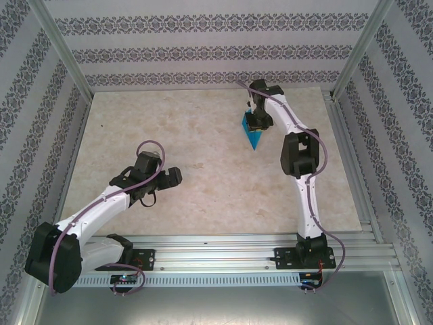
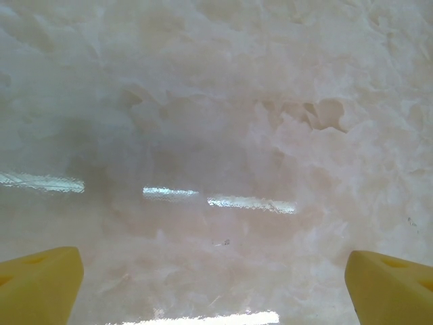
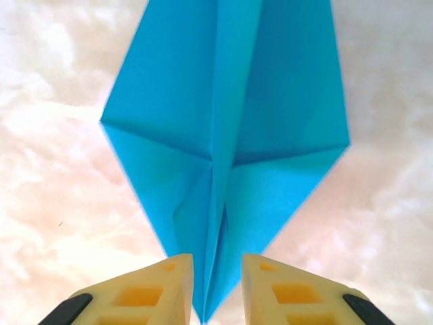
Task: Fold a paper plane with a square sheet of paper (fold left side to right side)
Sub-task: Move the paper plane to the top-center of the table, then reset both arms
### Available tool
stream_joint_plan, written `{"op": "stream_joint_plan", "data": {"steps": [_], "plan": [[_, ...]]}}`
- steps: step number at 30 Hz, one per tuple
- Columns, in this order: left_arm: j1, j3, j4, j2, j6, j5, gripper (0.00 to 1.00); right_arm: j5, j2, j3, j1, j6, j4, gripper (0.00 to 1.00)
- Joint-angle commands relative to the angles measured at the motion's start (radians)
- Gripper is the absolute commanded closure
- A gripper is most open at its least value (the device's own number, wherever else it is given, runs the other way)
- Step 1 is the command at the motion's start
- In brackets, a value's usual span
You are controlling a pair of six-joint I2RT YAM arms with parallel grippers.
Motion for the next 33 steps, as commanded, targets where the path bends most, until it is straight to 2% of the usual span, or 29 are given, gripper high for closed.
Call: {"op": "stream_joint_plan", "data": {"steps": [1, 4, 7, 13, 17, 20, 24, 27, 33], "plan": [[0.014, 0.034, -0.023, -0.015, 0.028, -0.013, 0.0, 0.042, -0.137, -0.04, 0.025, -0.002, -0.023, 0.71], [0.014, 0.039, -0.02, -0.018, 0.024, -0.048, 0.0, 0.088, -0.281, -0.141, 0.046, 0.016, -0.001, 0.65], [0.013, 0.044, -0.011, -0.029, 0.022, -0.118, 0.0, 0.118, -0.481, -0.327, 0.059, 0.041, 0.081, 0.61], [0.027, 0.055, 0.01, -0.074, 0.03, -0.365, 0.0, 0.174, -0.936, -0.83, 0.039, 0.09, 0.333, 0.49], [0.038, 0.041, 0.07, -0.114, 0.055, -0.554, 0.0, 0.196, -1.191, -1.175, -0.025, 0.073, 0.561, 0.42], [0.044, 0.001, 0.185, -0.129, 0.138, -0.687, 0.0, 0.235, -1.318, -1.411, -0.083, 0.052, 0.779, 0.27], [0.053, -0.069, 0.368, -0.123, 0.247, -0.82, 0.0, 0.226, -1.386, -1.617, -0.199, 0.059, 1.019, 0.02], [0.069, -0.137, 0.534, -0.109, 0.357, -0.849, 0.0, 0.218, -1.37, -1.736, -0.24, 0.012, 1.226, 0.02], [0.126, -0.165, 0.645, -0.025, 0.486, -0.801, 0.0, 0.246, -1.21, -1.847, -0.25, -0.086, 1.616, 0.02]]}}
